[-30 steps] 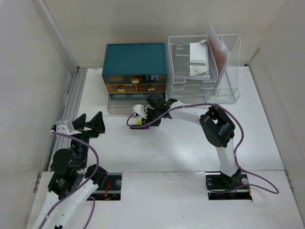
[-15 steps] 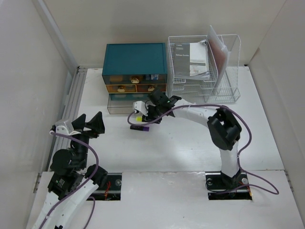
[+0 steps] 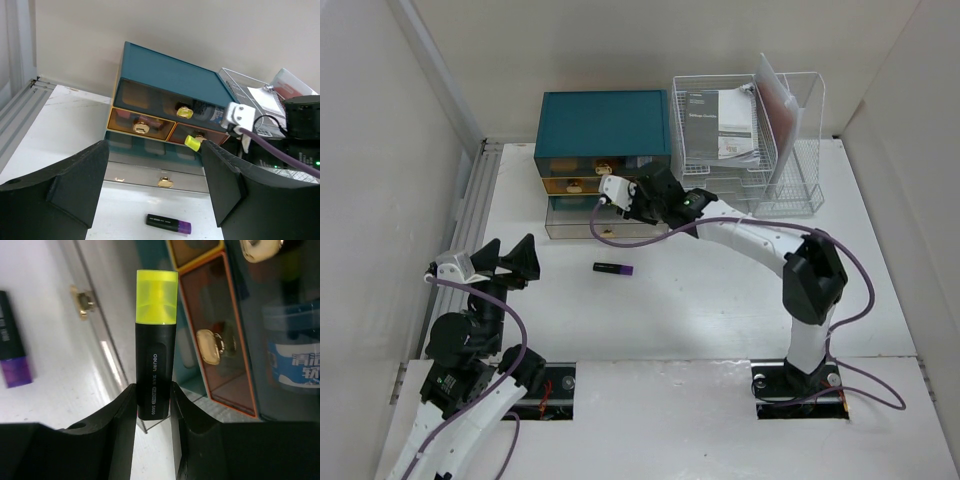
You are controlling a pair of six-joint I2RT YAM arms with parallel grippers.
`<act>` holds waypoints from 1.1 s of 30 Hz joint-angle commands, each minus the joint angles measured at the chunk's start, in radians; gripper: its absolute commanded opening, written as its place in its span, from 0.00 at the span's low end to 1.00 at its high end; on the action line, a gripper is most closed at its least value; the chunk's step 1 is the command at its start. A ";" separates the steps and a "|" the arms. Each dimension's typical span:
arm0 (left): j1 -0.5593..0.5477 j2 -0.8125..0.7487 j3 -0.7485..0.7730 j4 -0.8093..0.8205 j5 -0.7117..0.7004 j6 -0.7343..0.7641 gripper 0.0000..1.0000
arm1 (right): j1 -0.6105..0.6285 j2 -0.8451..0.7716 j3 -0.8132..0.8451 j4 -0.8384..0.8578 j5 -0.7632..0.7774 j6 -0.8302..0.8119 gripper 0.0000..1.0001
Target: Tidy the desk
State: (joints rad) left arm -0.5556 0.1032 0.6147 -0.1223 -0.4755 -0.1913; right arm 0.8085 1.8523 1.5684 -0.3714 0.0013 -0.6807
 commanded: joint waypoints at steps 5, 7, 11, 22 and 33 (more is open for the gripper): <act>-0.006 0.001 -0.001 0.046 0.000 0.015 0.72 | 0.009 0.056 0.073 0.037 0.164 0.041 0.44; -0.006 0.001 -0.001 0.046 0.000 0.015 0.72 | 0.009 0.056 0.073 0.037 0.164 0.041 0.51; -0.006 0.001 -0.001 0.046 -0.009 0.015 0.72 | 0.009 0.031 0.047 0.057 0.117 0.041 0.56; -0.006 0.001 -0.001 0.046 -0.009 0.015 0.72 | 0.000 0.070 0.013 -0.202 -0.583 -0.091 0.49; -0.006 0.001 -0.001 0.046 -0.009 0.015 0.72 | 0.000 0.188 0.004 -0.144 -0.592 0.019 0.52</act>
State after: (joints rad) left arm -0.5556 0.1032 0.6147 -0.1223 -0.4793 -0.1913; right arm 0.8066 2.0396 1.5562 -0.5674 -0.5434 -0.7063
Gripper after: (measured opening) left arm 0.720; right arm 0.518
